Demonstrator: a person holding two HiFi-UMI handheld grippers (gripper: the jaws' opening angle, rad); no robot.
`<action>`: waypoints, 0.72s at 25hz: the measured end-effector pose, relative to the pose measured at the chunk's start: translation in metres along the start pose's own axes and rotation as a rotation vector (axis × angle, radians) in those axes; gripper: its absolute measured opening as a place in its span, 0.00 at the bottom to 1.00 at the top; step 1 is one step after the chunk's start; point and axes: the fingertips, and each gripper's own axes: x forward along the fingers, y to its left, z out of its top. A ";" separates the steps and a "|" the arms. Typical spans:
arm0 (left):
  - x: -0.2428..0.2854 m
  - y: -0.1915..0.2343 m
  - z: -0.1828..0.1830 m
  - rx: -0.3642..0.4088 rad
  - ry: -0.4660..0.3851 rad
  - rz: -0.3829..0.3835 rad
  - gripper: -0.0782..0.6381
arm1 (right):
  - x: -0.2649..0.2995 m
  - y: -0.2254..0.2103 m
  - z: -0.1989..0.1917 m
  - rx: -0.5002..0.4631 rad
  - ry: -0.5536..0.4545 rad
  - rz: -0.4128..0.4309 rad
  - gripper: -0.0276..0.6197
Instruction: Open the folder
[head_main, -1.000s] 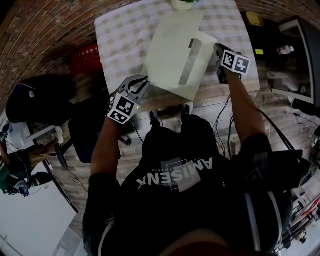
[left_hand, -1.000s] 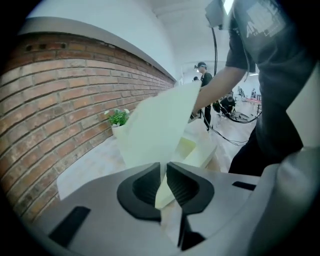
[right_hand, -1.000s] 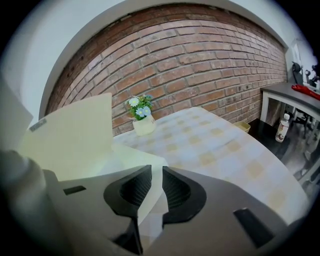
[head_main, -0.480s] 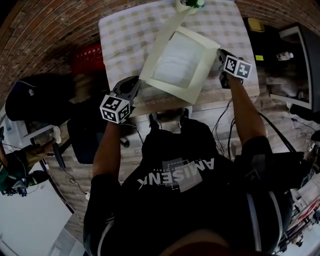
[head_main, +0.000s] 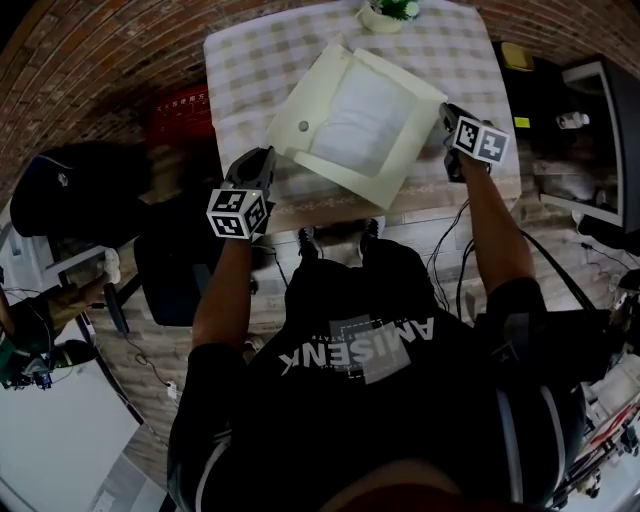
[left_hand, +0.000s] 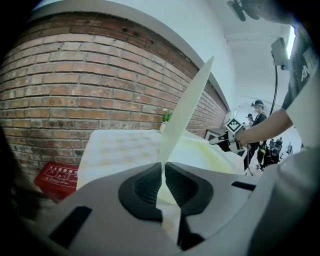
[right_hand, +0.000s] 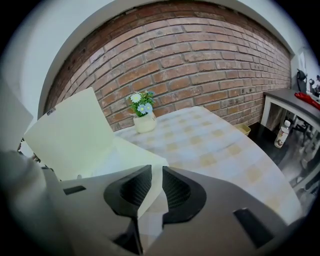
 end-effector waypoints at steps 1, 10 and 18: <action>0.001 0.004 0.000 0.000 0.003 0.019 0.15 | 0.000 0.000 0.000 -0.001 0.001 -0.001 0.19; 0.011 0.037 -0.011 0.055 0.021 0.239 0.16 | 0.000 0.001 -0.001 -0.020 0.014 -0.006 0.19; 0.011 0.061 -0.023 0.176 0.091 0.421 0.29 | 0.001 0.004 -0.001 -0.048 0.022 -0.010 0.18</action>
